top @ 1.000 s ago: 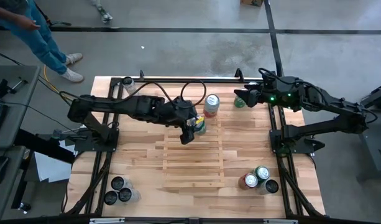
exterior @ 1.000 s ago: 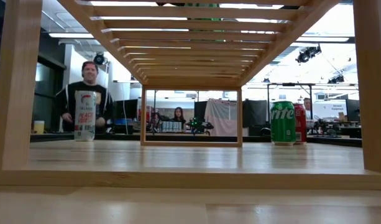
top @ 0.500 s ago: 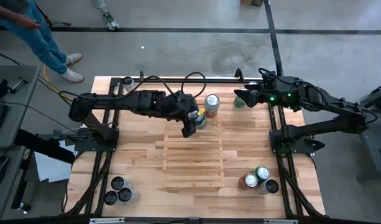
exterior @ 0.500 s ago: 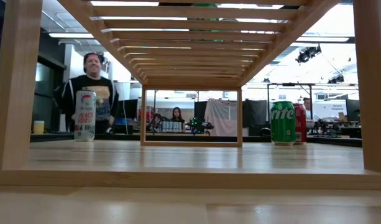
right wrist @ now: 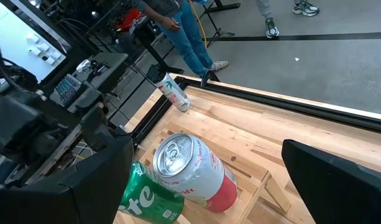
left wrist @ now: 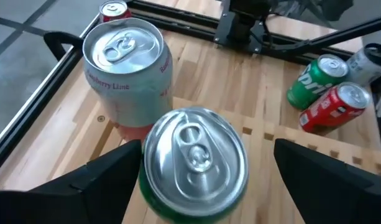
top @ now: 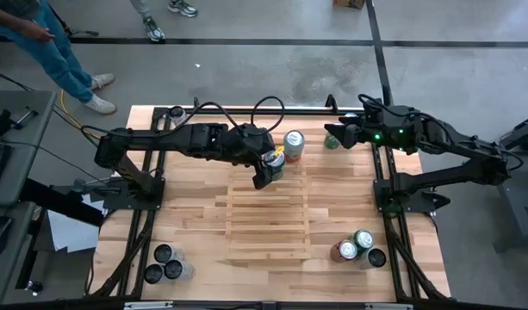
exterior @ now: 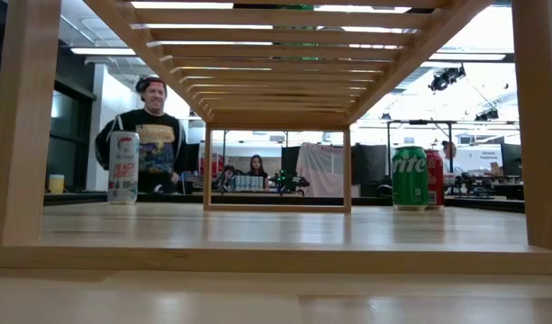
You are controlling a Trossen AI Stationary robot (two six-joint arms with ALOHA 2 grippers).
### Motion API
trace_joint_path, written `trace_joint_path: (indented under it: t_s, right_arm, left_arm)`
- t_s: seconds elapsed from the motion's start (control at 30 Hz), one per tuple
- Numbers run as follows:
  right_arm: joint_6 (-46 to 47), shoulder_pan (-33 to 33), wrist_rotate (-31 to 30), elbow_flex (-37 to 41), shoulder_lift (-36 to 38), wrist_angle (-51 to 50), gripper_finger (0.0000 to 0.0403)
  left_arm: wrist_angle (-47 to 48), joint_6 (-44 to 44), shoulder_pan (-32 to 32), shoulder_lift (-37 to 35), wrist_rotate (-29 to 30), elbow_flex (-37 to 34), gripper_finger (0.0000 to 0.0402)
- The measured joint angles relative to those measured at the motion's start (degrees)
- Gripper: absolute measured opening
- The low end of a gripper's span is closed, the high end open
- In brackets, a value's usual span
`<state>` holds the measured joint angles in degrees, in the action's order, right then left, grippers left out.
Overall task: Place canned beverage on shelf
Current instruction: Put the top left green soda can on the shelf
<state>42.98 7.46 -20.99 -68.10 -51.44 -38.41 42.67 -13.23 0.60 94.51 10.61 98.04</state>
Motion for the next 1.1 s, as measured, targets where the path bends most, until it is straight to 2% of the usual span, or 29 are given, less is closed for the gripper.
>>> trace_joint_path:
  t_s: [0.2, 0.4, 0.47, 0.53, 0.63, 0.73, 0.77, 0.9, 1.1]
  right_arm:
    - [-0.2, 0.0, 0.0, 0.0, 0.0, 0.0, 0.0394]
    - [-0.6, 0.0, 0.4, 0.0, 0.0, 0.1, 0.0394]
    - [-0.6, 0.0, 0.5, 0.0, 0.0, 0.1, 0.0394]
    - [-0.6, 0.0, 0.5, 0.0, 0.0, 0.1, 0.0394]
    - [-0.6, 0.0, 0.5, 0.0, 0.0, 0.1, 0.0394]
    - [-0.6, 0.0, 0.7, 0.0, 0.0, 0.1, 0.0394]
    - [-0.6, 0.0, 0.8, 0.0, 0.0, 0.1, 0.0394]
    - [-0.6, 0.0, 1.6, 0.0, 0.0, 0.1, 0.0394]
    - [-0.5, 0.0, 1.7, 0.0, 0.0, 0.1, 0.0394]
  left_arm:
    - [0.6, 1.2, 0.0, -6.0, 0.6, 0.0, 0.0358]
    - [-0.4, 5.1, 0.0, -13.5, 7.1, -1.9, 0.0334]
    - [-1.3, 5.9, -0.1, -15.1, 9.0, -4.8, 0.0305]
    - [-3.9, 5.9, -0.2, -16.2, 9.5, -9.5, 0.0259]
    - [-10.3, 3.2, -0.2, -17.3, 9.1, -18.7, 0.0160]
    - [-17.6, 0.3, -0.2, -18.0, 8.8, -27.2, 0.0042]
    - [-19.9, -0.7, -0.3, -18.1, 8.2, -29.5, 0.0022]
    - [-24.9, -2.3, -0.6, -18.2, 6.3, -34.6, 0.0009]
    - [-30.6, -3.3, -0.7, -16.9, 2.4, -37.0, 0.0001]
